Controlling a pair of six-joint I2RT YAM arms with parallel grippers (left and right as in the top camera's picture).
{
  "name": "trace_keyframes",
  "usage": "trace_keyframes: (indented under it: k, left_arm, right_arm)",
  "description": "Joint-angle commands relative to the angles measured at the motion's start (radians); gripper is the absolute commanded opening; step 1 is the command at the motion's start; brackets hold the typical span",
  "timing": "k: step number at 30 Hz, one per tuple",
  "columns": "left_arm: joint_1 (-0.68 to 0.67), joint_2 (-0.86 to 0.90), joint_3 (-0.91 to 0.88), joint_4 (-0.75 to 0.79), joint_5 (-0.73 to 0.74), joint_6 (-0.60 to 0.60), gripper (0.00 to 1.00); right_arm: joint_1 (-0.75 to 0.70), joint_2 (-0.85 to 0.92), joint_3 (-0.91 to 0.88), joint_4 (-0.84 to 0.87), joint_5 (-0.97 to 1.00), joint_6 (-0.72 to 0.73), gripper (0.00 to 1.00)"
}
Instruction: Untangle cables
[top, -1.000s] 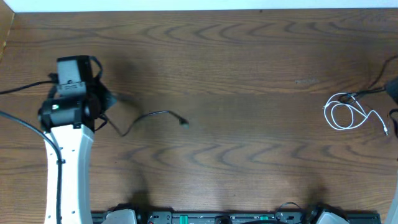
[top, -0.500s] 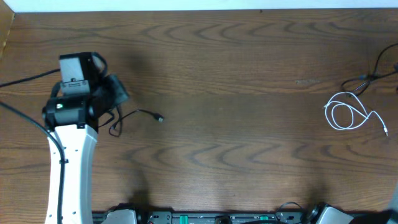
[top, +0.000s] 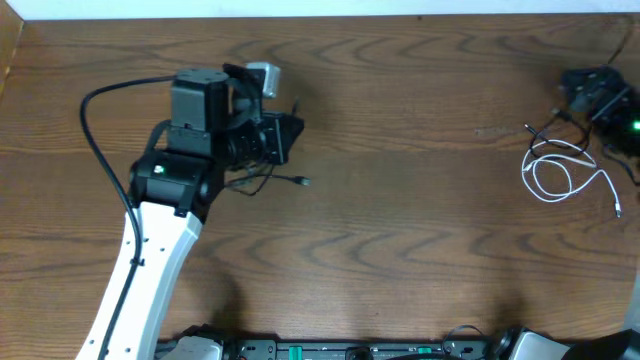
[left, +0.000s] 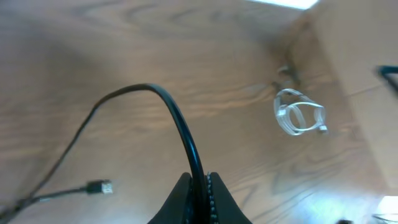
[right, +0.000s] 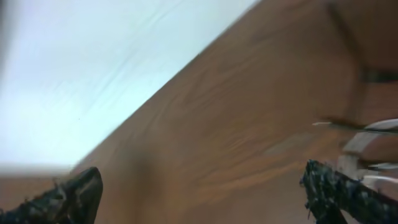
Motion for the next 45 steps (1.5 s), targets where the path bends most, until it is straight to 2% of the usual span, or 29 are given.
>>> trace_keyframes:
  k: [1,4,9,15,19,25,31,32,34,36,38,39,43,45]
  left_arm:
    - [-0.018,-0.011,0.005,0.064,0.042,-0.123,0.07]
    - [-0.018,-0.011,0.005,0.142,0.055,-0.241,0.08]
    - [-0.018,-0.011,0.005,0.273,0.054,-0.532,0.08]
    - [-0.018,-0.011,0.005,0.348,0.053,-0.871,0.08]
    - [-0.025,-0.011,0.005,0.342,0.055,-0.993,0.08]
    - [-0.069,-0.011,0.005,0.343,0.055,-1.002,0.08]
    - [-0.105,-0.011,0.005,0.343,0.055,-1.035,0.08]
    - [-0.105,-0.011,0.005,0.342,0.055,-1.035,0.08]
    - [-0.105,-0.011,0.005,0.331,0.055,-1.035,0.08]
    - [-0.104,-0.011,0.005,0.306,0.053,-1.034,0.08]
    - [-0.104,-0.011,0.005,0.288,0.05,-1.033,0.09]
    - [-0.104,-0.011,0.005,0.278,0.044,-1.025,0.09]
    - [-0.104,-0.011,0.005,0.253,0.019,-0.962,0.09]
    - [-0.104,-0.011,0.005,0.247,0.016,-0.917,0.21]
  right_arm:
    - [0.076,-0.022,0.005,-0.012,-0.327,-0.196,0.99]
    - [0.158,-0.022,0.005,-0.04,-0.436,-0.311,0.99]
    - [0.328,-0.021,0.004,-0.07,-0.443,-0.383,0.99]
    - [0.562,-0.021,0.004,0.011,-0.388,-0.383,0.98]
    - [0.7,-0.015,0.004,0.063,-0.266,-0.32,0.95]
    - [0.879,0.034,0.004,0.189,-0.136,-0.227,0.87]
    - [0.993,0.136,0.004,0.335,0.042,-0.099,0.76]
    - [1.003,0.156,0.004,0.362,0.055,-0.088,0.72]
    - [1.008,0.18,0.004,0.396,0.061,-0.085,0.54]
    - [0.999,0.187,0.004,0.407,0.084,-0.077,0.2]
    - [0.986,0.182,0.004,0.405,0.107,-0.066,0.04]
    - [0.975,0.175,0.004,0.404,0.114,-0.058,0.01]
    - [0.911,0.13,0.004,0.379,0.117,-0.043,0.01]
    - [0.86,0.094,0.004,0.35,0.117,-0.04,0.01]
